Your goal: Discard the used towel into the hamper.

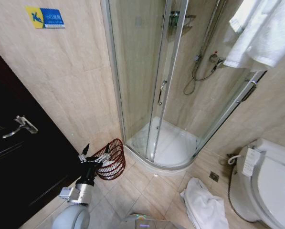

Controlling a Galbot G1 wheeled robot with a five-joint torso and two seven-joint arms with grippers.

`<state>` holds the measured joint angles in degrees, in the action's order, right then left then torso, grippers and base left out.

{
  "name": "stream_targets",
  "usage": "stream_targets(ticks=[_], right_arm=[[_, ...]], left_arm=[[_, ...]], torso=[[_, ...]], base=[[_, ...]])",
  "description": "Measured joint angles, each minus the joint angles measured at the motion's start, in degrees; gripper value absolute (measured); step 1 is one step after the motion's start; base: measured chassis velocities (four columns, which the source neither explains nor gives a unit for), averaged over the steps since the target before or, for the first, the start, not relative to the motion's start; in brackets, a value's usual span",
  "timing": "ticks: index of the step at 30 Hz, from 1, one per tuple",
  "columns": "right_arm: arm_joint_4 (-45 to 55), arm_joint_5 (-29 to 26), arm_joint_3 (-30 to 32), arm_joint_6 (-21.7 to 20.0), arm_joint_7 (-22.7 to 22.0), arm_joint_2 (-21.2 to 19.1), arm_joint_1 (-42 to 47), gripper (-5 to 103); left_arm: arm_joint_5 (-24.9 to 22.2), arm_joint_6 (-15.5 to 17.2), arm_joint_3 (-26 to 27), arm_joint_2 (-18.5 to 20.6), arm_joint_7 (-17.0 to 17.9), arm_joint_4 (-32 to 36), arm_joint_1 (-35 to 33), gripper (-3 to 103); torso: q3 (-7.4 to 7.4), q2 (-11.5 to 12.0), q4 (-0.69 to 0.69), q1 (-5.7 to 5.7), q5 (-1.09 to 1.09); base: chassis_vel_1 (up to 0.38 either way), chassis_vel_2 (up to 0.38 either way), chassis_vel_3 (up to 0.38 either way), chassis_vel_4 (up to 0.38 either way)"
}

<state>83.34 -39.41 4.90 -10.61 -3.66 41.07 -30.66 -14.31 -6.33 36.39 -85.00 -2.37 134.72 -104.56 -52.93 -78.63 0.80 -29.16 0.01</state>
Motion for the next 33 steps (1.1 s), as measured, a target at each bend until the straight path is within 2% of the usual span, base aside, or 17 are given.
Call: stream_targets(ticks=[2,8,11,17,25,26,28,31,32,33], right_arm=[[-0.22,3.32,-0.39,-0.91,-0.52,0.64,-2.04,100],[-3.53,5.84,-3.18,-1.07,-0.76,2.16,-6.50,100],[-6.65,8.96,-4.60,-0.46,-0.74,3.41,-9.27,100],[-9.27,9.45,-5.59,-0.34,-1.17,4.21,-10.58,100],[-10.15,4.73,-2.82,-2.85,-2.92,3.27,-6.34,100],[-11.23,3.62,-2.91,-2.72,-2.68,3.32,-6.61,103],[-12.09,2.53,-3.24,-2.65,-2.41,3.45,-7.18,100],[-13.74,-3.83,-4.85,-3.52,-1.84,3.75,-9.51,86],[-13.74,-3.83,-4.85,-3.52,-1.84,3.75,-9.51,86],[-13.73,-5.69,-5.11,-4.00,-1.69,3.73,-9.78,80]], left_arm=[[0.00,0.00,0.00,0.00,0.00,0.00,0.00,100],[0.00,0.00,0.00,0.00,0.00,0.00,0.00,100],[0.00,0.00,0.00,0.00,0.00,0.00,0.00,100],[0.00,0.00,0.00,0.00,0.00,0.00,0.00,100],[0.00,0.00,0.00,0.00,0.00,0.00,0.00,100],[0.00,0.00,0.00,0.00,0.00,0.00,0.00,100],[0.00,0.00,0.00,0.00,0.00,0.00,0.00,100],[0.00,0.00,0.00,0.00,0.00,0.00,0.00,100],[0.00,0.00,0.00,0.00,0.00,0.00,0.00,100],[0.00,0.00,0.00,0.00,0.00,0.00,0.00,100]], torso=[[0.01,0.00,-0.01,0.01,-0.02],[0.01,0.00,-0.01,0.01,0.00],[0.01,0.00,0.00,0.01,-0.02],[0.01,0.00,0.00,0.01,-0.02],[0.00,0.00,-0.01,0.01,0.02],[0.01,0.00,-0.01,0.01,-0.01],[0.00,0.00,-0.01,0.01,0.01],[0.01,-0.01,-0.01,0.01,-0.05],[0.01,-0.01,-0.01,0.01,-0.05],[0.01,0.00,0.00,0.01,-0.04]], base=[[0.000,0.000,0.000,0.000],[0.000,0.000,0.000,0.000],[0.000,0.000,0.000,0.000],[0.000,0.000,0.000,0.000],[0.000,0.000,0.000,0.000],[0.000,0.000,0.000,0.000],[0.000,0.000,0.000,0.000],[0.000,0.000,0.000,0.000],[0.000,0.000,0.000,0.000],[0.000,0.000,0.000,0.000]])
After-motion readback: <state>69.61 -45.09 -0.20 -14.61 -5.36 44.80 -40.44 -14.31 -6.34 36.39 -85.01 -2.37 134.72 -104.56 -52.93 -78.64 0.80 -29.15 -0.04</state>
